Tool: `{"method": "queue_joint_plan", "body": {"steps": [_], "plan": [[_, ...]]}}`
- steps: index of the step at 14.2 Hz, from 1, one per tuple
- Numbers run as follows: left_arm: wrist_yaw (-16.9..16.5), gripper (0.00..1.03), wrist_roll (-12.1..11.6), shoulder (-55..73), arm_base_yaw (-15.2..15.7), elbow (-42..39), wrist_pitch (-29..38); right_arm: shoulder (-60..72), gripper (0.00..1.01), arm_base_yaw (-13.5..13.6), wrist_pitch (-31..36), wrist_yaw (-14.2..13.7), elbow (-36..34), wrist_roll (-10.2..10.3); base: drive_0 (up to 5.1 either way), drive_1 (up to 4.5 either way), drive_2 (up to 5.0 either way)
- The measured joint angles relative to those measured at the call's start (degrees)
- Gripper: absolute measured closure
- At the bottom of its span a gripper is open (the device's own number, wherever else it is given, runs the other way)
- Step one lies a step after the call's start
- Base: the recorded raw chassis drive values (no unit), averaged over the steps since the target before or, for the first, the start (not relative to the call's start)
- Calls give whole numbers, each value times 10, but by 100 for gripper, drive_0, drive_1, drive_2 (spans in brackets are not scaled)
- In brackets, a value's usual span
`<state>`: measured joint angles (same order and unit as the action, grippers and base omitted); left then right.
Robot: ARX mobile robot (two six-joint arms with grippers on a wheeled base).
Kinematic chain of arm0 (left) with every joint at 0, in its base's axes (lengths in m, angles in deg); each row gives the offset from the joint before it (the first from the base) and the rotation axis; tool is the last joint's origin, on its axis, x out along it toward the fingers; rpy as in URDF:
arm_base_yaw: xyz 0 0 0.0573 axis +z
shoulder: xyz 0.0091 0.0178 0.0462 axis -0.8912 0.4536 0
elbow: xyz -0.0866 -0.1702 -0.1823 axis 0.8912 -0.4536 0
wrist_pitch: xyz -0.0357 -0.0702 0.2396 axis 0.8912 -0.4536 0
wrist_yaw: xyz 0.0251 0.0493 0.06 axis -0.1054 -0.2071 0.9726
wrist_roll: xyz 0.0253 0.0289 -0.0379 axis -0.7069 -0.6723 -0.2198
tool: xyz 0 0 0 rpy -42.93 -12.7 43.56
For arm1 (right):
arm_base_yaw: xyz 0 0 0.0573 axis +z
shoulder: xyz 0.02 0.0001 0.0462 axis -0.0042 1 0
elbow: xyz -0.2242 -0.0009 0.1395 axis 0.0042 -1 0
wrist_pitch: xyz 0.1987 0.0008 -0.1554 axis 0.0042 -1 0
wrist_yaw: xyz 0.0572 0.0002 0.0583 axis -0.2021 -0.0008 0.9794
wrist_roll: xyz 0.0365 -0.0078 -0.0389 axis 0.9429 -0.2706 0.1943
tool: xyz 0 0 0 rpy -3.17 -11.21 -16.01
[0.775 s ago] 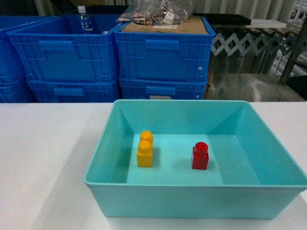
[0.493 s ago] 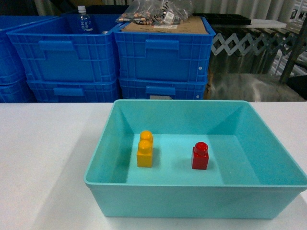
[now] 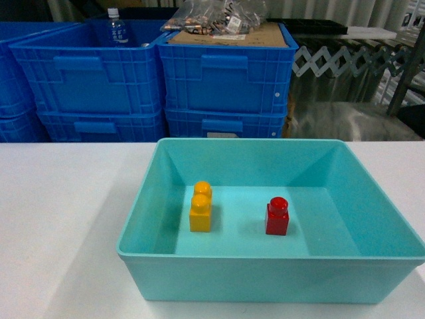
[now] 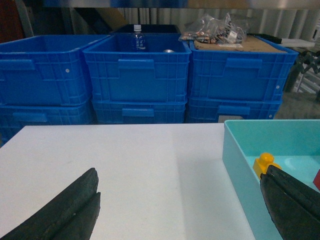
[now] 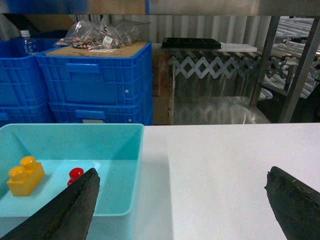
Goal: Pick red block from blue box to shelf
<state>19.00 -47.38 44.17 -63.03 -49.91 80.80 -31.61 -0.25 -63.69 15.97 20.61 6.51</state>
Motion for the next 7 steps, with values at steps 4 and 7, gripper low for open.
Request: {"method": "queue_joint_plan", "body": {"steps": [4,7], "plan": [[0,5,0,0,0,0,0,0,3,0,0,0,0,0,0,0,0],[0,5,0,0,0,0,0,0,3,0,0,0,0,0,0,0,0]]}}
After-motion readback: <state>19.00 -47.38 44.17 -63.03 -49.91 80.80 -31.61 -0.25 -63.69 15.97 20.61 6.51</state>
